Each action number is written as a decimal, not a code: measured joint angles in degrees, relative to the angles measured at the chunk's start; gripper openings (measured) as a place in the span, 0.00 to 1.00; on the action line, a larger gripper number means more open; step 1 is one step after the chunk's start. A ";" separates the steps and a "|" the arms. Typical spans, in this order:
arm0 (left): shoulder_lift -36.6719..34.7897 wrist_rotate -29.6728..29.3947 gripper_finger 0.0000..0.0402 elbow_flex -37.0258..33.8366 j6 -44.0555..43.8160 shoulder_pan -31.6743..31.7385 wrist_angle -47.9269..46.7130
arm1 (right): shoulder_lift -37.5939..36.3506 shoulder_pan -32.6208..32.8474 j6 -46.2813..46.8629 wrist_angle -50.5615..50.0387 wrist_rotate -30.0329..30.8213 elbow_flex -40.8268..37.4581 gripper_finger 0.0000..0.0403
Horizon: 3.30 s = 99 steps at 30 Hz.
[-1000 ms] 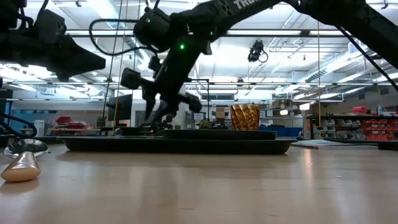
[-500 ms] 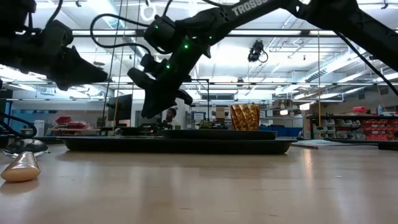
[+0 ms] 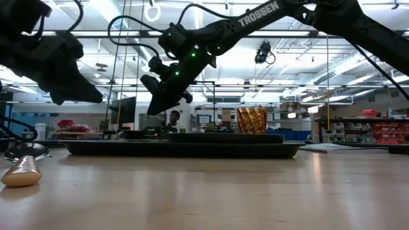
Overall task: Pick and place plate/cup/fork/spoon on tray
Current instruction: Adjust the orange fork
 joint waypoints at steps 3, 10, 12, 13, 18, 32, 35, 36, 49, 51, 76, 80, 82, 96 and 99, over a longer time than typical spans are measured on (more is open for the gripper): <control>1.76 -0.04 0.27 0.00 -1.40 0.90 0.03 | 0.02 -0.50 -1.48 2.11 -0.02 0.00 0.19; 6.26 -0.62 0.27 0.06 -2.57 5.70 1.33 | -0.40 -0.35 -2.77 1.00 0.85 0.00 0.19; 7.72 0.09 0.27 0.09 -1.97 7.47 1.91 | -1.54 0.18 -3.44 -1.38 3.12 0.37 0.19; 8.52 0.48 0.27 0.09 -1.75 8.39 2.07 | -2.24 0.48 -3.94 -2.11 4.49 0.79 0.19; 12.33 2.85 0.27 0.11 -0.12 13.17 3.89 | -6.61 1.69 -5.52 -6.01 7.47 1.55 0.19; 20.58 6.49 0.27 0.89 8.43 24.46 12.66 | -15.10 6.52 -2.45 -16.49 8.04 1.46 0.19; 22.19 8.01 0.27 2.21 9.84 26.27 12.87 | -15.11 7.91 -1.59 -17.64 8.08 1.45 0.19; 22.85 8.26 0.27 2.69 10.43 26.80 12.82 | -15.10 8.34 -1.54 -17.97 8.36 1.43 0.19; 34.35 10.01 0.27 8.33 15.20 32.49 13.09 | -15.10 14.48 -0.73 -27.44 25.61 1.44 0.19; 36.48 10.01 0.27 9.46 16.25 33.09 13.07 | -15.10 14.71 0.01 -28.87 25.95 1.44 0.19; 50.05 13.99 0.27 16.15 21.97 36.00 16.28 | -15.10 17.28 8.01 -43.33 36.15 1.44 0.19; 50.02 13.98 0.27 16.15 27.88 35.97 16.27 | -15.10 18.42 8.13 -44.94 36.48 1.44 0.19; 50.00 14.03 0.27 16.15 31.26 35.97 16.29 | -15.10 19.02 8.12 -45.53 36.50 1.44 0.19; 51.85 20.44 0.27 16.11 44.53 39.45 19.70 | -24.84 18.88 2.59 -26.65 27.28 -15.28 0.11; 54.28 20.26 0.27 16.11 48.14 40.79 23.43 | -28.42 19.06 1.28 -18.76 26.98 -20.70 0.08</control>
